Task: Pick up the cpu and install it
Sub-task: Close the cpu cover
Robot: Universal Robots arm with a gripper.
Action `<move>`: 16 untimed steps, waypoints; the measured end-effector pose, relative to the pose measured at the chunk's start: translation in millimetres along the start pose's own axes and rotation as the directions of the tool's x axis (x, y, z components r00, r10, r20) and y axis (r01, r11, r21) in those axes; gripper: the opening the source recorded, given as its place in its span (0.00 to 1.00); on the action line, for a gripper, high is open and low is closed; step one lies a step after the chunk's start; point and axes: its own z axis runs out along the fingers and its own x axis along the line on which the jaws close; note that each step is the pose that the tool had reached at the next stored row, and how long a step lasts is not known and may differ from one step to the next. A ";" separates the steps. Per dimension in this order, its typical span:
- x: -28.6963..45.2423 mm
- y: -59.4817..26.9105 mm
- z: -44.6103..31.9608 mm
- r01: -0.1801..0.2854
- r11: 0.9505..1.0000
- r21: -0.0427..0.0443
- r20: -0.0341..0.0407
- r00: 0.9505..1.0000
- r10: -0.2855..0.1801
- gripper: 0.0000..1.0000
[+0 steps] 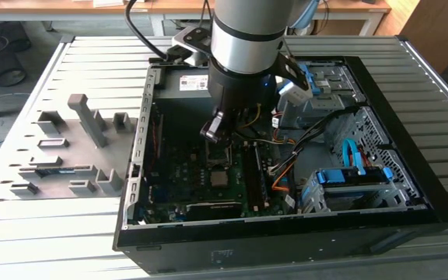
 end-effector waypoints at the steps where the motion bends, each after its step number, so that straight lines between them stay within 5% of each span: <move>1: 0.0 0.0 0.0 0.004 1.000 0.000 0.000 1.000 -0.004 0.10; 4: -0.5 -0.8 -0.1 0.024 1.000 -0.002 0.002 1.000 -0.024 0.10; 5: -0.7 -1.0 -0.1 0.028 1.000 -0.008 0.010 1.000 -0.028 0.10; 10: -1.7 -2.5 0.2 0.039 0.998 -0.055 0.083 0.996 -0.034 0.10; 16: -16.6 -24.6 2.0 0.038 0.997 -0.065 0.081 0.996 -0.033 0.10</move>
